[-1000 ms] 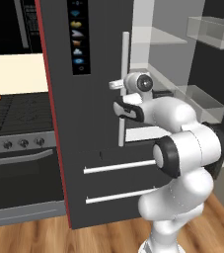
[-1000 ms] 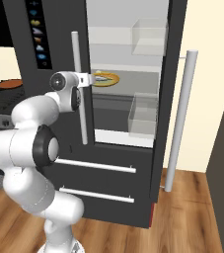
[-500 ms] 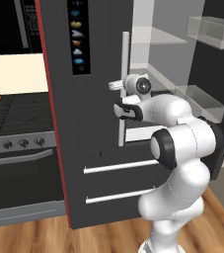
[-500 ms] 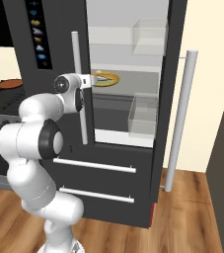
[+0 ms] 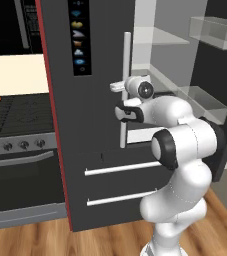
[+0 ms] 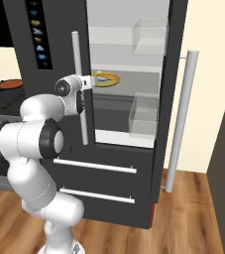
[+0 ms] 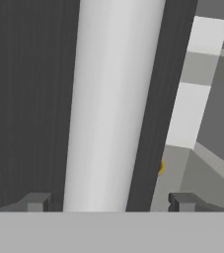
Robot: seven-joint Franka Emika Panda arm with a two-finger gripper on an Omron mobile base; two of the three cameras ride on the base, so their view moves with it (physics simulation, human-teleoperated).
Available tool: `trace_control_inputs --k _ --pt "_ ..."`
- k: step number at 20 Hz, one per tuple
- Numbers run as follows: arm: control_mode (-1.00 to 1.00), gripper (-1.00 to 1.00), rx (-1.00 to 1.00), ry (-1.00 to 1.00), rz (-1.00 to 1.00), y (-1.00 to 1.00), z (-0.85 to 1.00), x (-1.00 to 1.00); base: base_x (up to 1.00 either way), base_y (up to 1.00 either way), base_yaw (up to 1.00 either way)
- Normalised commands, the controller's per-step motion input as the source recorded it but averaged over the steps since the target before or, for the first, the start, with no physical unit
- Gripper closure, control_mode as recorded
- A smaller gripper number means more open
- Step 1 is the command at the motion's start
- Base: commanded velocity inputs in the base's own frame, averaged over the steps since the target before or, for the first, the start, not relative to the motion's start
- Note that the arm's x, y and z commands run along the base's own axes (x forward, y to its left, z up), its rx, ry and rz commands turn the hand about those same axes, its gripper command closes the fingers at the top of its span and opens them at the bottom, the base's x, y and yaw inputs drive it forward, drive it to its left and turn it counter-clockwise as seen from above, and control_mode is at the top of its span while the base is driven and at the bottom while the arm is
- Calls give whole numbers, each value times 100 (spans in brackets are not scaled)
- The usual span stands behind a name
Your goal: Retrieve the fish from the fridge and place it on the saucepan with marinade on the stove.
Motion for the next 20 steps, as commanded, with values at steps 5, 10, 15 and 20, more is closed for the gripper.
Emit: trace_control_inputs --k 5,10,15,20 --pt "-100 100 0 0 0 1 0 5 0 0 0" --pt "-100 100 0 0 0 0 0 0 0 0 0" --pt "-100 100 0 2 0 0 0 -10 0 0 0" --pt "-100 100 0 5 0 1 0 -39 0 0 0"
